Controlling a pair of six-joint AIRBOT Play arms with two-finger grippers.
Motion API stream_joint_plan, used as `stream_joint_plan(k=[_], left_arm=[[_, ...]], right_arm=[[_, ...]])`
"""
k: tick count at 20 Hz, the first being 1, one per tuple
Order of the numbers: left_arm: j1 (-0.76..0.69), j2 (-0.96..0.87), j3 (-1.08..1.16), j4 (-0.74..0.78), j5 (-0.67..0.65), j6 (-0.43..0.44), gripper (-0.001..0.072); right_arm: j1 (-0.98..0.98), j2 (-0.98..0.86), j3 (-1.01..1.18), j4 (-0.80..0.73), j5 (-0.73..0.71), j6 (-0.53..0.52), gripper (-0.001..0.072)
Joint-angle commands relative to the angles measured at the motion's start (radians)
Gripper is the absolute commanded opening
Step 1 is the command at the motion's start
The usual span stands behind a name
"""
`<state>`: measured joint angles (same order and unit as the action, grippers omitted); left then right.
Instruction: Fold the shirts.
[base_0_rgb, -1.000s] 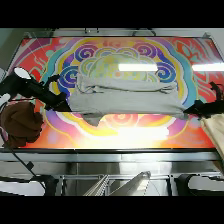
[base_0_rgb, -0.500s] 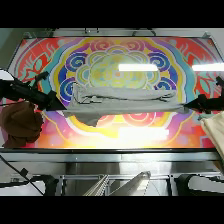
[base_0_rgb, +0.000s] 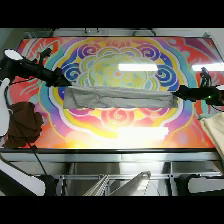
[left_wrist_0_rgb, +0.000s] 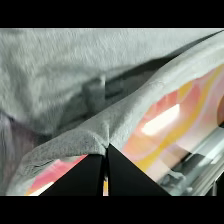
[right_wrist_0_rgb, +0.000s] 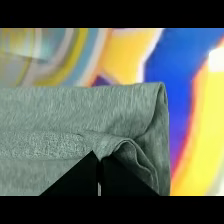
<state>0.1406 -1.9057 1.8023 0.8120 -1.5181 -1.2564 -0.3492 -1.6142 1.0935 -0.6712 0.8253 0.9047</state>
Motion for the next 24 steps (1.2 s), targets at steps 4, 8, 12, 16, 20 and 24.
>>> stream_joint_plan(k=[4, 8, 12, 16, 20, 24], left_arm=[[-0.061, -0.256, 0.253, -0.002, 0.003, -0.039, 0.0017], [-0.041, -0.274, 0.243, -0.004, 0.026, -0.056, 0.0336], [0.027, -0.228, 0.243, -0.048, 0.0, -0.089, 0.0336], [0.066, -0.16, 0.243, -0.172, -0.001, -0.089, 0.0337], [0.038, -0.146, 0.242, -0.248, -0.028, -0.089, 0.0331], [-0.053, -0.147, 0.241, -0.248, -0.028, -0.072, 0.0011]], right_arm=[[0.058, -0.05, 0.017, -0.016, -0.141, 0.0, 0.0016], [0.037, -0.038, 0.027, -0.113, -0.084, 0.001, 0.0119], [-0.027, -0.026, 0.119, -0.367, 0.058, 0.206, 0.0537], [-0.071, -0.078, 0.136, -0.248, 0.182, 0.217, 0.0534], [-0.038, -0.163, 0.137, -0.089, 0.242, 0.145, 0.052], [0.004, -0.209, 0.138, 0.092, 0.241, 0.07, 0.0432]])
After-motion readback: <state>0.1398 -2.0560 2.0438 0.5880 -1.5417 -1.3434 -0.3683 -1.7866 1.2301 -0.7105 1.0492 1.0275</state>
